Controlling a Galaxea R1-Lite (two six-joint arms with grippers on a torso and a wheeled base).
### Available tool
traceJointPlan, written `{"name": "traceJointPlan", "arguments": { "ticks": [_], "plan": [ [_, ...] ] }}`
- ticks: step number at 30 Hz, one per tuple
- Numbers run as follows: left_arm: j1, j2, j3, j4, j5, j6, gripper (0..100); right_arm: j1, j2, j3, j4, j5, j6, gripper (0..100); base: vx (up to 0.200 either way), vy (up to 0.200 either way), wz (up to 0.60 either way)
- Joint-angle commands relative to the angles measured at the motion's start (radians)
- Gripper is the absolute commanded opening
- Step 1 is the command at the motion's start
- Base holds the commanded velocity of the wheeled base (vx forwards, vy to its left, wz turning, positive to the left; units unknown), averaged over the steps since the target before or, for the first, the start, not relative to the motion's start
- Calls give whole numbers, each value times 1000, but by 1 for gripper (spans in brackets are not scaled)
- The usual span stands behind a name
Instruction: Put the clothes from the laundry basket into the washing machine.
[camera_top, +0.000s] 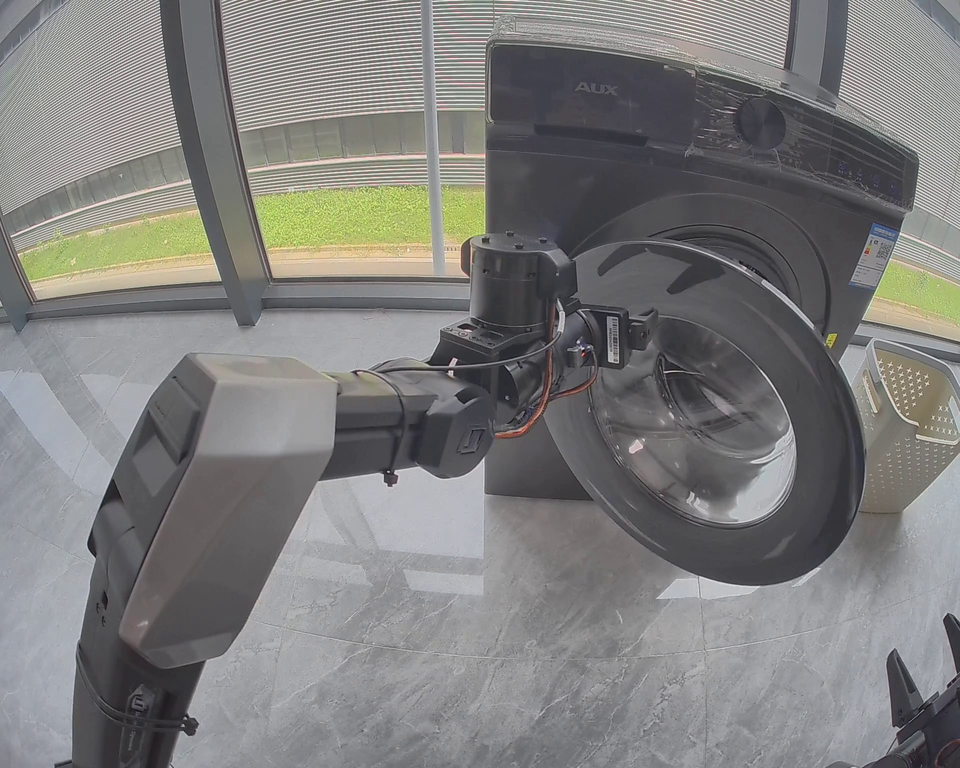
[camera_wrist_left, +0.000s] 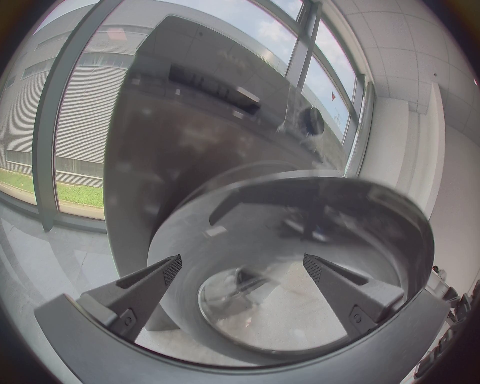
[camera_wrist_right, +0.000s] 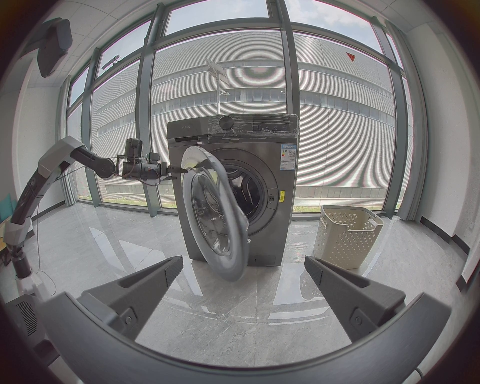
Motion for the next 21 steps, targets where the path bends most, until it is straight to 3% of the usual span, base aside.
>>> {"name": "traceJointPlan", "arguments": {
  "ticks": [1,3,9,10,11,14,21],
  "plan": [
    [2,34,-11,-9,10,-1,100,0,-16,7,0,0,0,100,0,0,0],
    [2,-7,69,-18,23,-2,100,0,-16,7,0,0,0,100,0,0,0],
    [-10,-277,491,-81,27,-1,100,0,-16,7,0,0,0,100,0,0,0],
    [-10,-277,491,-81,27,-1,100,0,-16,7,0,0,0,100,0,0,0],
    [-24,-395,655,-112,27,2,100,2,-16,7,0,0,0,100,0,0,0],
    [-41,-568,870,-155,27,4,100,0,-16,7,0,0,0,100,0,0,0],
    [-18,-935,1210,-172,30,4,100,0,-16,7,0,1,-3,100,0,0,0]
  ]
}}
